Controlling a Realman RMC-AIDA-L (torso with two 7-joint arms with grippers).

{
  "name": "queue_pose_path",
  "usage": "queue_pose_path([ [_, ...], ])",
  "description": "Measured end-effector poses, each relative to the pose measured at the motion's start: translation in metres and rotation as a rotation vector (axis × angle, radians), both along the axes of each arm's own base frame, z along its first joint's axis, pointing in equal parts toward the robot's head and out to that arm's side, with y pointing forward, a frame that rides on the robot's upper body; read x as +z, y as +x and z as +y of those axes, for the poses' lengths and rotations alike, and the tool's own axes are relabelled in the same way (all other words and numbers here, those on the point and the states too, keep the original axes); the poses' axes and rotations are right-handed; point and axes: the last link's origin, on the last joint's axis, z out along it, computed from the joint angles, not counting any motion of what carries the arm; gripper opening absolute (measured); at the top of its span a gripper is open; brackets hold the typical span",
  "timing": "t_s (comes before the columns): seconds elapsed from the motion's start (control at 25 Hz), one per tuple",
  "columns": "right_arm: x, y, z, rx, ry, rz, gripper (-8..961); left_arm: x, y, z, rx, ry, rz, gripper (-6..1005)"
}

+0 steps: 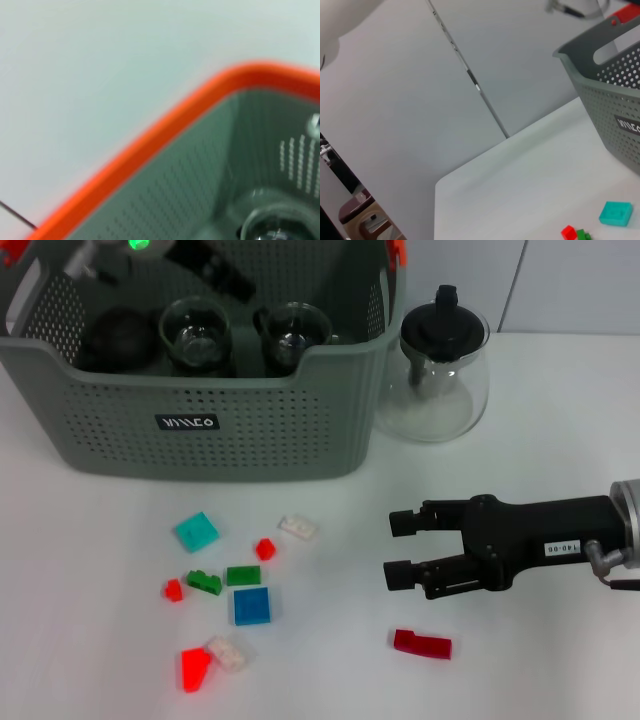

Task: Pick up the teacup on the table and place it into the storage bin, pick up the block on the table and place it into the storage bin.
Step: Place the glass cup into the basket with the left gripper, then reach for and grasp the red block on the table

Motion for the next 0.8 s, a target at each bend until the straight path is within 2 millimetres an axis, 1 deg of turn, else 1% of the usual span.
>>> queue_pose_path([
  [0.2,0.001,0.000,0.001,0.004,0.004,-0.002,928,0.038,0.036,-0.021,-0.045,0.024,-0.095,821],
  [0.32,0.003,0.000,0.002,0.010,0.008,-0.003,928,0.055,0.050,-0.037,-0.090,-0.007,-0.239,824],
  [0.44,0.006,0.000,0.002,0.019,0.008,-0.003,927,0.064,0.057,-0.061,-0.173,-0.126,-0.439,822],
  [0.56,0.010,0.001,0.000,0.034,-0.004,-0.004,927,0.065,0.049,-0.093,-0.303,-0.315,-0.601,821],
  [0.6,0.012,0.001,0.000,0.040,-0.009,-0.006,927,0.065,0.045,-0.100,-0.327,-0.355,-0.629,820],
  [0.68,0.018,0.003,-0.002,0.054,-0.026,-0.011,927,0.066,0.028,-0.123,-0.428,-0.478,-0.731,819],
  [0.72,0.021,0.004,-0.002,0.061,-0.032,-0.016,926,0.066,0.016,-0.133,-0.464,-0.521,-0.773,819],
  [0.76,0.024,0.005,-0.002,0.066,-0.042,-0.025,926,0.066,0.016,-0.133,-0.464,-0.521,-0.773,819],
  [0.8,0.028,0.007,-0.002,0.071,-0.051,-0.039,926,0.060,-0.010,-0.149,-0.506,-0.598,-0.834,818],
])
